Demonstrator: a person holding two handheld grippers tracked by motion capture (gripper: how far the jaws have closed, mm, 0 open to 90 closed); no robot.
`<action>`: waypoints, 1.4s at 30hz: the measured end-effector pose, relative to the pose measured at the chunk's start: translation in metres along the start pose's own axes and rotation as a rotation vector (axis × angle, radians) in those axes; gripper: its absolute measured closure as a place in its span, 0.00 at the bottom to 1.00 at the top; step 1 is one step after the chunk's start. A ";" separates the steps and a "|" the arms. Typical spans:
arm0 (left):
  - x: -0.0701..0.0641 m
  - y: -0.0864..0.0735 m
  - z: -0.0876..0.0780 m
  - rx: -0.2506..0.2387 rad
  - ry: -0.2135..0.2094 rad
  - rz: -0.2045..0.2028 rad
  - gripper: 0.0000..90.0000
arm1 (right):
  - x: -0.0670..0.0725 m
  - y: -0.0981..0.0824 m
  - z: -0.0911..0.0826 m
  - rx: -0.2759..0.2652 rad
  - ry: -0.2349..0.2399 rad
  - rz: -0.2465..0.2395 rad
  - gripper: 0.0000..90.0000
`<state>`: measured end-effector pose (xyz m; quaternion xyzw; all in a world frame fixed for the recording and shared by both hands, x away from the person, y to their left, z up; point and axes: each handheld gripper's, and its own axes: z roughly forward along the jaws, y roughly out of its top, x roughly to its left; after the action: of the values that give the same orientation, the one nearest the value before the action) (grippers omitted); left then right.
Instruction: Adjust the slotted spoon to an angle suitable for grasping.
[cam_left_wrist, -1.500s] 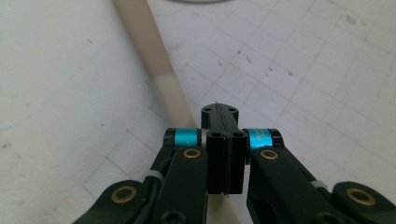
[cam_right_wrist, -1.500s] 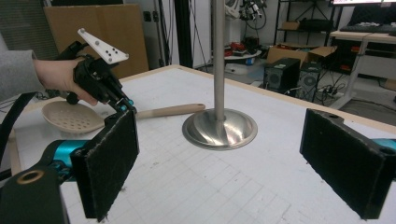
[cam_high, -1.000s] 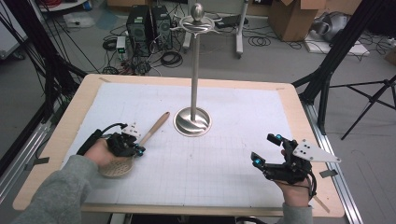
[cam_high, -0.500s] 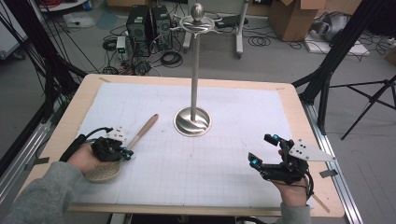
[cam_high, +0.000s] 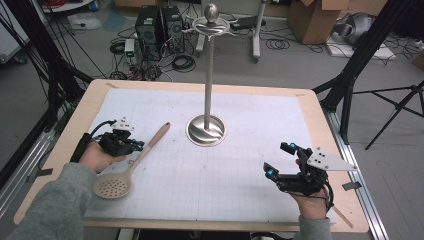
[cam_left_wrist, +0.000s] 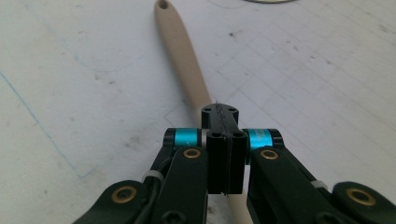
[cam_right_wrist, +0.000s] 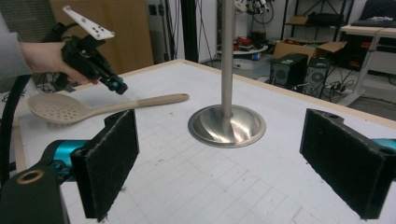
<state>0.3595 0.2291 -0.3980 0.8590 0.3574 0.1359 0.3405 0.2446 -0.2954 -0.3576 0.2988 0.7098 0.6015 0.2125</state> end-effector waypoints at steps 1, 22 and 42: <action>0.001 0.001 0.003 0.004 0.009 -0.007 1.00 | 0.000 0.000 0.000 0.000 0.000 0.000 0.12; 0.015 0.012 0.047 0.087 0.025 -0.067 1.00 | -0.005 0.001 -0.009 -0.030 -0.014 0.013 0.12; -0.008 0.020 0.055 0.099 -0.088 0.046 1.00 | -0.006 0.001 -0.011 -0.025 -0.012 0.022 0.12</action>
<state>0.3902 0.1865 -0.4245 0.8878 0.3286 0.0879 0.3100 0.2420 -0.3073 -0.3550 0.3075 0.6975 0.6109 0.2135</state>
